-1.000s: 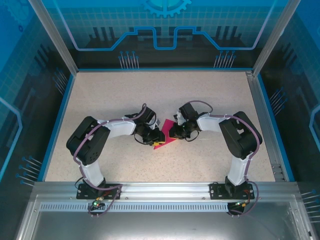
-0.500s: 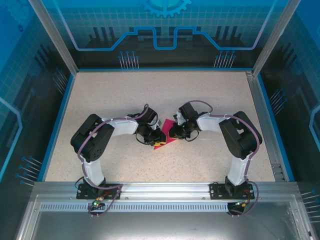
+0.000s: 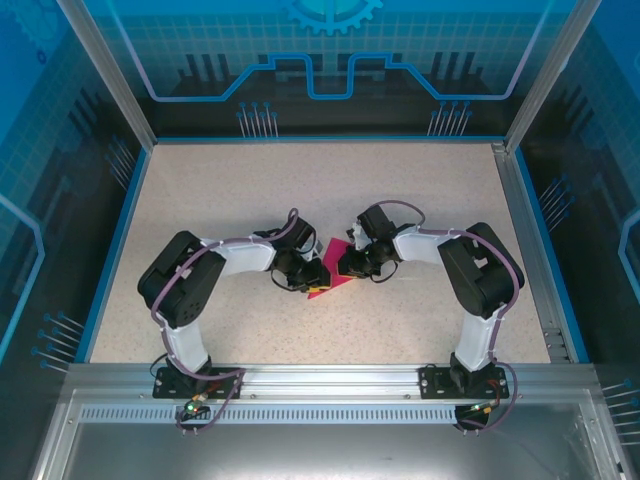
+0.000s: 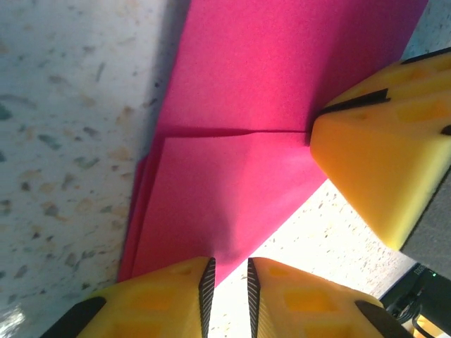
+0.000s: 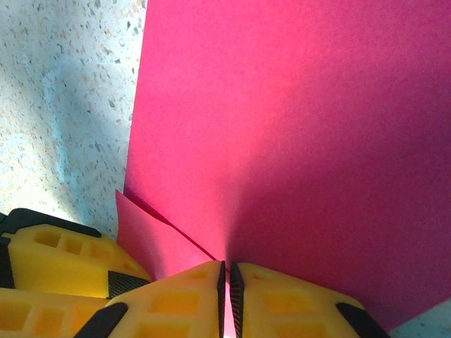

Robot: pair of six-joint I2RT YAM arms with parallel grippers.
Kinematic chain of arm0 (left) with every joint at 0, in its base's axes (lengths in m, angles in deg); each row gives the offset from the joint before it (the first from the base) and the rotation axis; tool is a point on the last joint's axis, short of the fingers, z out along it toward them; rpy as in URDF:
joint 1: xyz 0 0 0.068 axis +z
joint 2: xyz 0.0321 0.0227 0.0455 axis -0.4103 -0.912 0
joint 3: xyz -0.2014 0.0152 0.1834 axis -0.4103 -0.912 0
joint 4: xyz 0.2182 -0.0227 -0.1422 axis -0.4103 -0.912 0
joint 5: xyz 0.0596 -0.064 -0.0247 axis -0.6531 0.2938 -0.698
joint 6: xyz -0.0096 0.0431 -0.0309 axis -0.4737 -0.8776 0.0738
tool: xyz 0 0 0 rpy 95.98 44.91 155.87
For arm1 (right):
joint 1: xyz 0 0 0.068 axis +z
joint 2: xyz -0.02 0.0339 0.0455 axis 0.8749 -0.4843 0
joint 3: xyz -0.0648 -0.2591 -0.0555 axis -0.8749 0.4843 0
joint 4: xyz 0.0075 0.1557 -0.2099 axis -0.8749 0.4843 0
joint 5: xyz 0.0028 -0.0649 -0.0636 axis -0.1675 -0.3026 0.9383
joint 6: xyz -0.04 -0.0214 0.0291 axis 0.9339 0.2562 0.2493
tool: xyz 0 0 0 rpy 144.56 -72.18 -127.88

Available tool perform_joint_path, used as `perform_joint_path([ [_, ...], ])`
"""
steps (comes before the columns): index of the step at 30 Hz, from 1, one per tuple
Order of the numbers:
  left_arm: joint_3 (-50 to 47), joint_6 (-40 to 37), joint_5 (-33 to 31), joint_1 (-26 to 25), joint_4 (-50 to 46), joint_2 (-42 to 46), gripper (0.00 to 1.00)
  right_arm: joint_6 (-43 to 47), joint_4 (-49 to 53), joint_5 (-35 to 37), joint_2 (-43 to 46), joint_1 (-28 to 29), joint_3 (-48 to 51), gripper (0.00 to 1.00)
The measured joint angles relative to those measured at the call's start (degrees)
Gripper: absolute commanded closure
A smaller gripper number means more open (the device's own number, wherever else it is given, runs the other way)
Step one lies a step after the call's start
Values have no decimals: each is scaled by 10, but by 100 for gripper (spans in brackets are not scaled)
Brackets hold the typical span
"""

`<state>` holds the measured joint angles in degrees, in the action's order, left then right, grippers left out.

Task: Fold a paper plane with a square sheet of paper (pick it up from the middle)
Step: Third fold the triangle at the center of the table.

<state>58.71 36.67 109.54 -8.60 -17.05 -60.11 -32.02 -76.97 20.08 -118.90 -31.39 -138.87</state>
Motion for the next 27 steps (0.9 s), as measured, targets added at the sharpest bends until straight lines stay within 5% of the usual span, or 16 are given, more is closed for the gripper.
perform_joint_path([
  [27, -10, 0, -19, 0, -10, 14, 77, 0, 1, 0, 0, 0, 0, 85],
])
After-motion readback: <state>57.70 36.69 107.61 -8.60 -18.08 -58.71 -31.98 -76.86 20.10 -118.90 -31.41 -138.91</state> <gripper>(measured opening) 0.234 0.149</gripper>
